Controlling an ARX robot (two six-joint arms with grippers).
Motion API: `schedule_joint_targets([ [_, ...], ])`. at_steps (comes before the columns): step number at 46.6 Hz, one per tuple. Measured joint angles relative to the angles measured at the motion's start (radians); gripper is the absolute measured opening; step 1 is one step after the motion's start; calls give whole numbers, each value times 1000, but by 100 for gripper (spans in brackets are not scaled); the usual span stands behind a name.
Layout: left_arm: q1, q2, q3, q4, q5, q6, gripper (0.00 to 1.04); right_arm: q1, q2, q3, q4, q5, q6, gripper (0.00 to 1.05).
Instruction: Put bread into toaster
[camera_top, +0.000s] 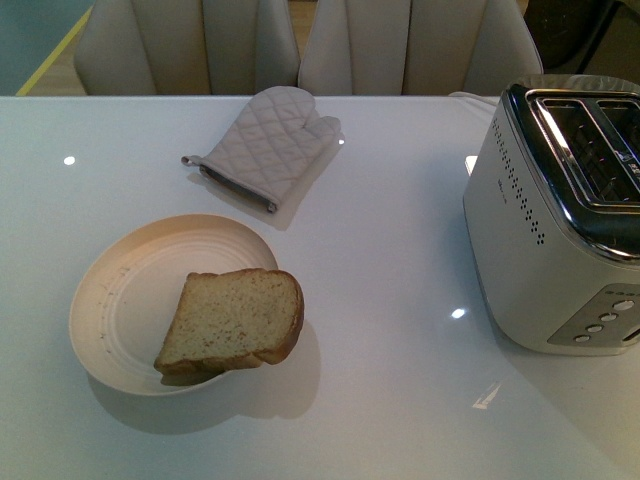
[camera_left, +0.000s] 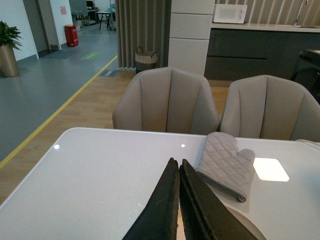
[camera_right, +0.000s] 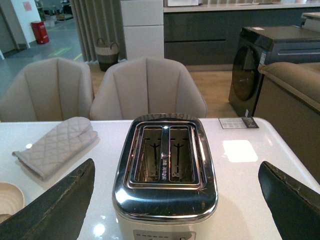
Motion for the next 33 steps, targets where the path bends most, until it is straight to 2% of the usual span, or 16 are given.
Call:
schedule_joint_targets([
  [27,0,-185,0,-185,0,0,3,0,0,0,0,0,0,96],
  [30,0,-305,0,-336,0,0,3,0,0,0,0,0,0,96],
  [33,0,-344,0,-352,0,0,3,0,0,0,0,0,0,96],
])
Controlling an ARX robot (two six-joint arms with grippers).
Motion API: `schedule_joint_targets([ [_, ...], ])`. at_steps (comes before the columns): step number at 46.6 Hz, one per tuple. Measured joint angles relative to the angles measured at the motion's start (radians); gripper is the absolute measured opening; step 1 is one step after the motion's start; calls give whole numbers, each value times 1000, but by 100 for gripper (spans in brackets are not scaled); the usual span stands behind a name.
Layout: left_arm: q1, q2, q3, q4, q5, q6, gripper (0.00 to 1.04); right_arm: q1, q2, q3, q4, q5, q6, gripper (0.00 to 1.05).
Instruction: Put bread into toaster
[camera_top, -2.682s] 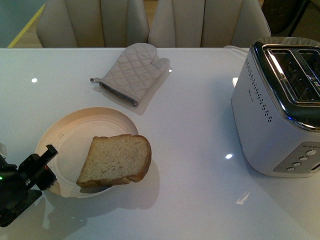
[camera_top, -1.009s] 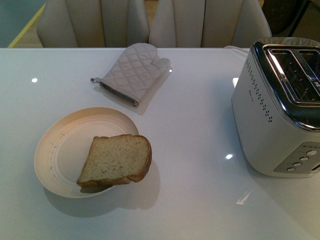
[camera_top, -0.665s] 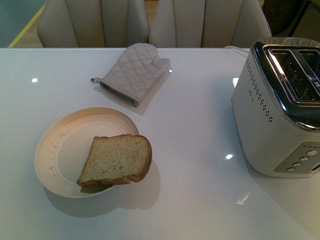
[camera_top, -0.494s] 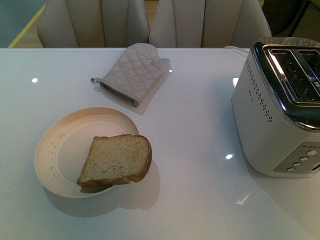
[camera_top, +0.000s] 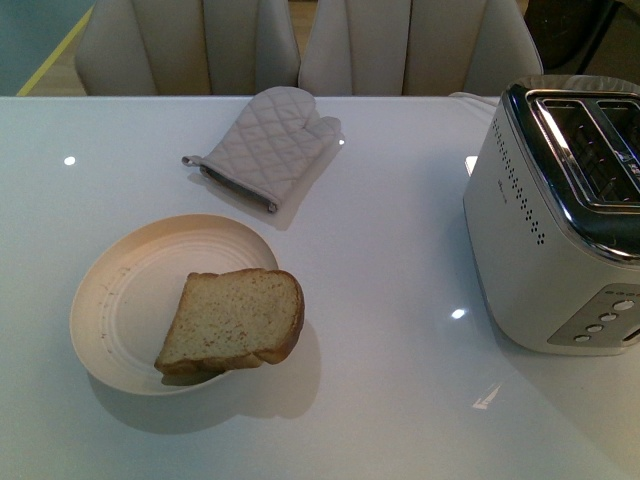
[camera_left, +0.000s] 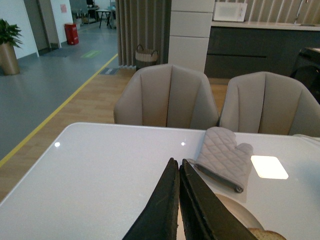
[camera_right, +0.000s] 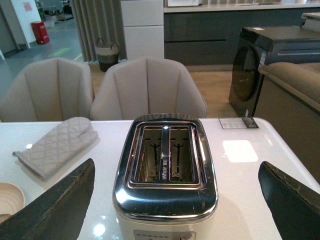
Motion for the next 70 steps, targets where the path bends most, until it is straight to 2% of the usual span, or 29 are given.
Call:
schedule_joint_targets([
  [13,0,-6,0,-4,0,0,4,0,0,0,0,0,0,96],
  [17,0,-6,0,-4,0,0,20,3,6,2,-8,14,3,96],
  [22,0,-8,0,-5,-1,0,40,129,224,132,-322,302,62,96],
  [25,0,-8,0,-5,0,0,54,222,372,168,-319,370,80,96],
  [28,0,-8,0,-5,0,0,68,291,502,213,-218,369,93,96],
  [31,0,-8,0,-5,0,0,77,325,590,254,-148,348,110,96],
  [34,0,-8,0,-5,0,0,86,351,683,296,-89,302,143,96],
  [37,0,-8,0,-5,0,0,99,385,845,363,-10,240,192,96],
  [45,0,-8,0,-5,0,2,98,425,1281,492,175,70,330,96],
  [55,0,-8,0,-5,0,2,98,459,1585,604,261,-19,464,96],
  [70,0,-8,0,-5,0,2,98,488,1879,682,361,-103,661,96],
])
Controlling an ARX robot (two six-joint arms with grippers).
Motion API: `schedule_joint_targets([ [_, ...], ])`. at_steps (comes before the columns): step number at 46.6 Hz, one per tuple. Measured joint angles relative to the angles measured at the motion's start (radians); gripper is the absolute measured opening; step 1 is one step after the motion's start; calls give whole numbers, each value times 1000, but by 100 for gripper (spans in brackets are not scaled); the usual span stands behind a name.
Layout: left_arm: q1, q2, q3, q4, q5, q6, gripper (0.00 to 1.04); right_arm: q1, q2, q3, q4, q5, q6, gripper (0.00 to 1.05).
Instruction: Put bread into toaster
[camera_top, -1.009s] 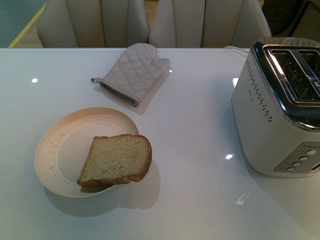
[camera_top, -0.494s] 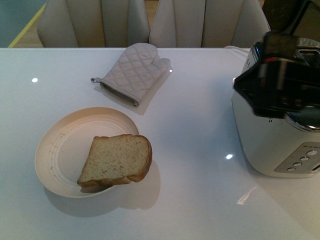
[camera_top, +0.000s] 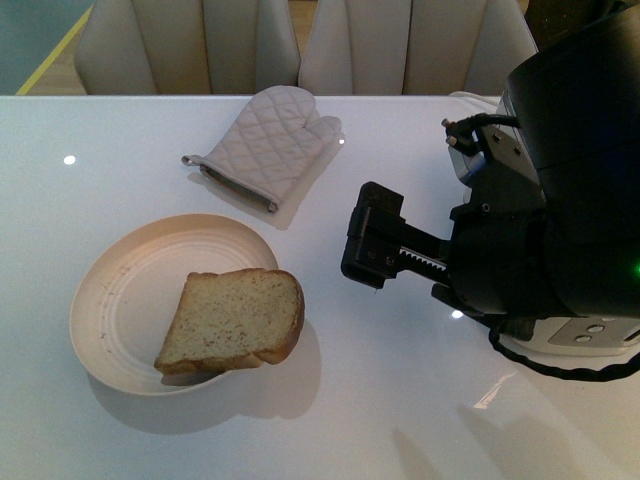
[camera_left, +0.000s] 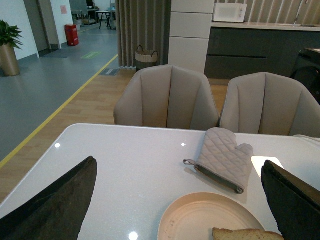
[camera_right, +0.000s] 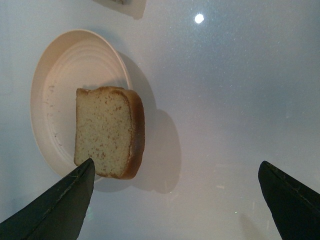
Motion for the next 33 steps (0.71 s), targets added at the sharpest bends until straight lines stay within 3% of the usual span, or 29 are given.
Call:
schedule_joint_targets([
  [8,0,0,0,0,0,0,98,23,62,31,33,-46,103,96],
  [33,0,0,0,0,0,0,98,99,229,171,10,-78,219,96],
])
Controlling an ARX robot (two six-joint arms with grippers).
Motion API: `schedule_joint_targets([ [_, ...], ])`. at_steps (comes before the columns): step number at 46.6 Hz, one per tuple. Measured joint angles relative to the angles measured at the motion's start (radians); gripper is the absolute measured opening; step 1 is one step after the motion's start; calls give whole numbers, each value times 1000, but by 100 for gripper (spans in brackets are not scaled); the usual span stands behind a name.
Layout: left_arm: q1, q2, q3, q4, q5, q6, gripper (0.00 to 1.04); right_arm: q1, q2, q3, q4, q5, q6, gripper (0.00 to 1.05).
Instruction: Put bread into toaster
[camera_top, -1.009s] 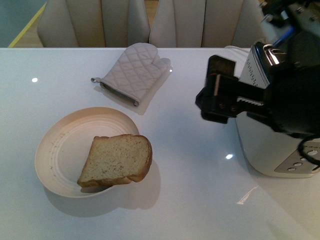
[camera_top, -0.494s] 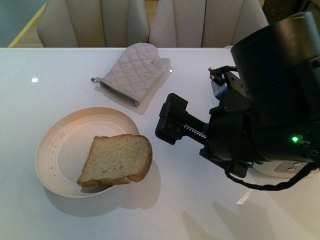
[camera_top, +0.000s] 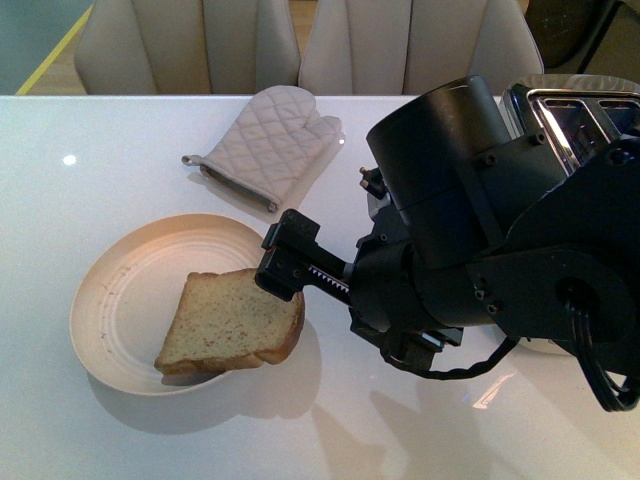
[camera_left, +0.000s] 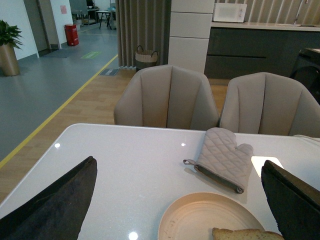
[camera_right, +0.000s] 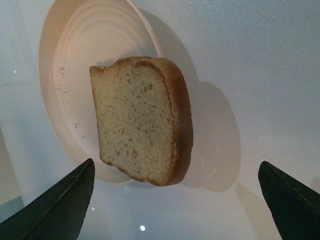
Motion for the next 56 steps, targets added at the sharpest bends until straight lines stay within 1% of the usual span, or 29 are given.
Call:
schedule_joint_targets([
  [26,0,0,0,0,0,0,98,24,27,45,-14,-24,19,96],
  [56,0,0,0,0,0,0,98,39,155,148,-4,-34,82,96],
])
